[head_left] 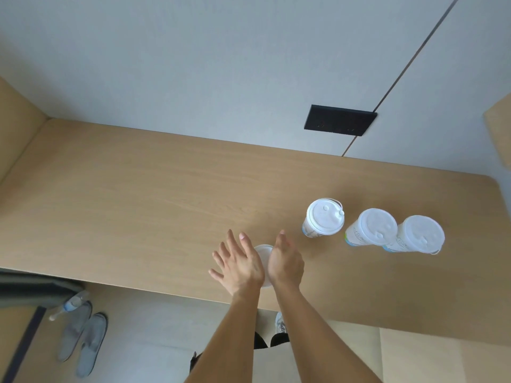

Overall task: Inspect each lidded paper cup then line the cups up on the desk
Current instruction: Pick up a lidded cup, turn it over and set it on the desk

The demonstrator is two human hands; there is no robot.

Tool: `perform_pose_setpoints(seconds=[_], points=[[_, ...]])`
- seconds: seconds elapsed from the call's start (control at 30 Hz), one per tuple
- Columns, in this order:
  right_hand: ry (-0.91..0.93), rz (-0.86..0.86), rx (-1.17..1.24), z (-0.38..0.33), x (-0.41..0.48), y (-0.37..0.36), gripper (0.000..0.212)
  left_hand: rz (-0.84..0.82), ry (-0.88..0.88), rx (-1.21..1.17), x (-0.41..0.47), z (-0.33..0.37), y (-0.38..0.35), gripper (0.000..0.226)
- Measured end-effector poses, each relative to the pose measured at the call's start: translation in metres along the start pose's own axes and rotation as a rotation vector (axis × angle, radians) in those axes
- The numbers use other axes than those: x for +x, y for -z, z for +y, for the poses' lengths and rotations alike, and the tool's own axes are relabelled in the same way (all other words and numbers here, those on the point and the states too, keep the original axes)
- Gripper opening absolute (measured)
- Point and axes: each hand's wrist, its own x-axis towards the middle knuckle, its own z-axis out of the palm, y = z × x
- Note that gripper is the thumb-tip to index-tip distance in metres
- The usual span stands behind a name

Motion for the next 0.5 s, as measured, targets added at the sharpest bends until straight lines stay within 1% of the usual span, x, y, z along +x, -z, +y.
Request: perform_pose_setpoints(seconds=[0.13, 0.2, 0.23, 0.33, 0.37, 0.43, 0.47, 0.5], points=[[-0.012, 0.039, -0.004, -0.001, -0.003, -0.001, 0.058, -0.035, -0.066, 0.07, 0.001, 0.002, 0.004, 0.064], [-0.071, 0.047, 0.0, 0.002, -0.012, 0.0, 0.06, -0.082, -0.159, 0.142, 0.006, 0.002, 0.008, 0.065], [-0.136, 0.045, 0.034, 0.004, -0.018, 0.0, 0.062, -0.105, -0.236, 0.19, 0.011, 0.002, 0.011, 0.066], [-0.433, -0.008, 0.216, 0.007, -0.037, -0.003, 0.075, -0.153, -0.546, 0.414, 0.032, 0.011, 0.022, 0.07], [-0.489, -0.036, 0.247, 0.007, -0.042, -0.004, 0.079, -0.153, -0.651, 0.497, 0.038, 0.014, 0.026, 0.073], [-0.531, -0.072, 0.255, 0.009, -0.047, -0.003, 0.083, -0.136, -0.83, 0.61, 0.044, 0.019, 0.032, 0.083], [-0.505, -0.078, 0.236, 0.01, -0.049, -0.001, 0.083, -0.122, -0.891, 0.628, 0.044, 0.019, 0.035, 0.09], [-0.434, -0.072, 0.2, 0.011, -0.05, 0.002, 0.081, -0.105, -0.923, 0.619, 0.044, 0.019, 0.038, 0.094]])
